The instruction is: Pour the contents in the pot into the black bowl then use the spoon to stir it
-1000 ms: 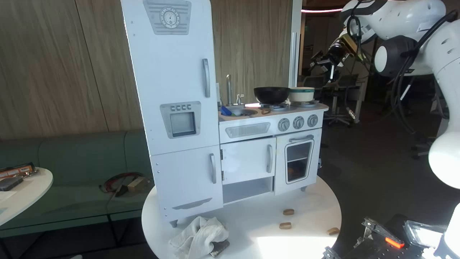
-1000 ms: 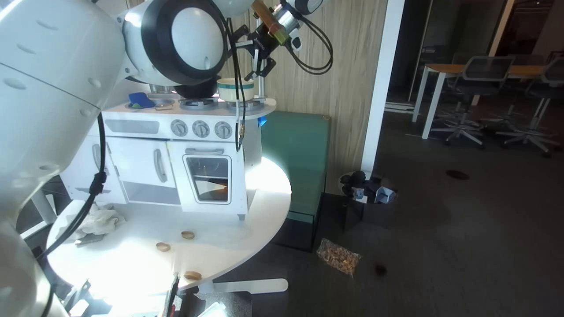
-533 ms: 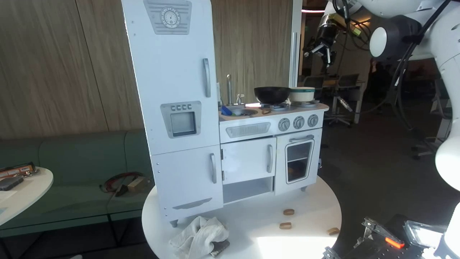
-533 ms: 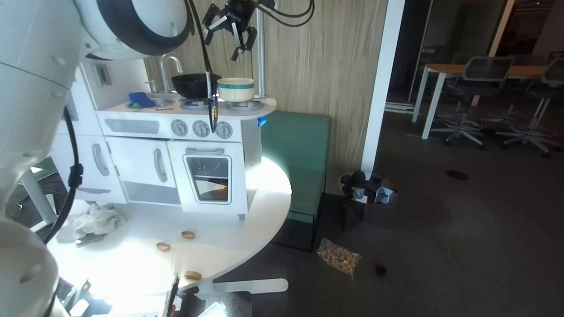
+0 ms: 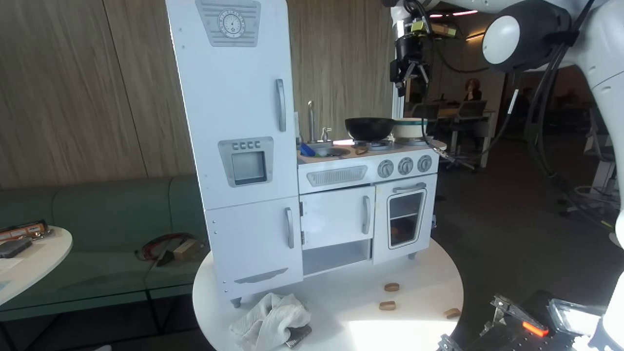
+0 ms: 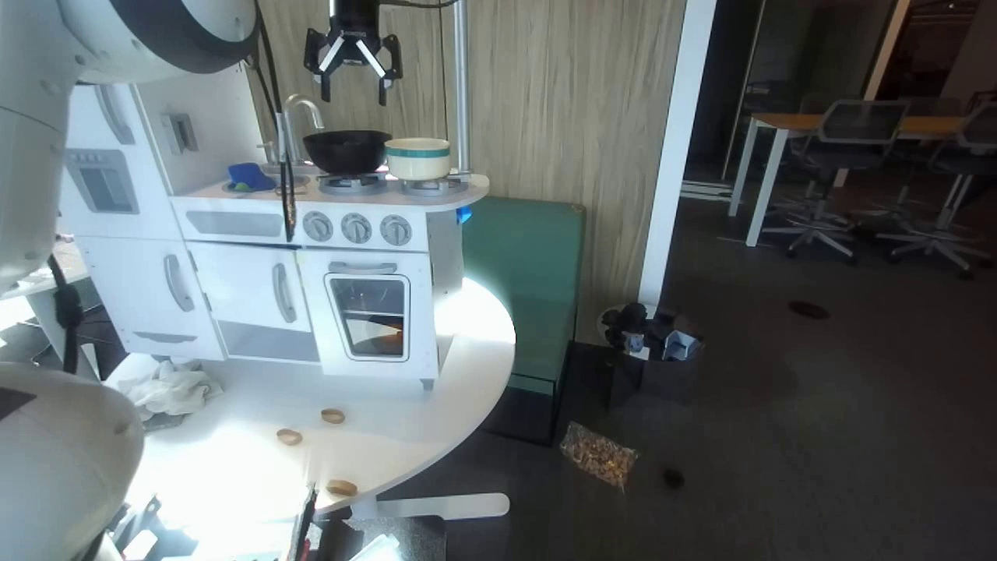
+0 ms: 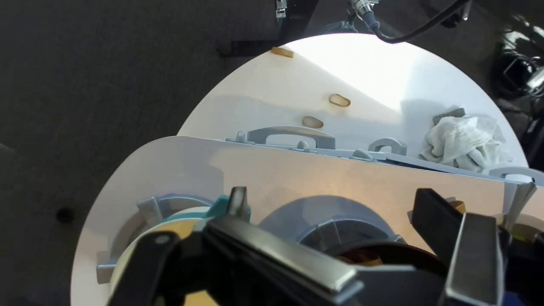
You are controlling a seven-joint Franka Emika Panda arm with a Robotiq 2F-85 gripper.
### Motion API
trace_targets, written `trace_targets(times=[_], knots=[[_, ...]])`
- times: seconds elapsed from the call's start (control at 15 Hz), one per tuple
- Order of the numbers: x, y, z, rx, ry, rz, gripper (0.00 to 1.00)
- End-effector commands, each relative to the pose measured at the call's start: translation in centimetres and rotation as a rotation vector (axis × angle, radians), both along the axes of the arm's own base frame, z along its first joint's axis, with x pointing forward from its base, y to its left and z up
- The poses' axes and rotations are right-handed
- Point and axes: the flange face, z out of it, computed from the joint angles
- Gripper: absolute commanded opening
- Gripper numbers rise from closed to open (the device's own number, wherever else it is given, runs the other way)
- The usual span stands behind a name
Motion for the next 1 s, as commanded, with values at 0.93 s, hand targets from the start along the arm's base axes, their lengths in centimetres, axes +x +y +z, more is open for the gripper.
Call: trace_targets(times=[0.93], knots=[[2.6, 6.9, -6.7, -0.171, -0.012, 0.278, 1.00]])
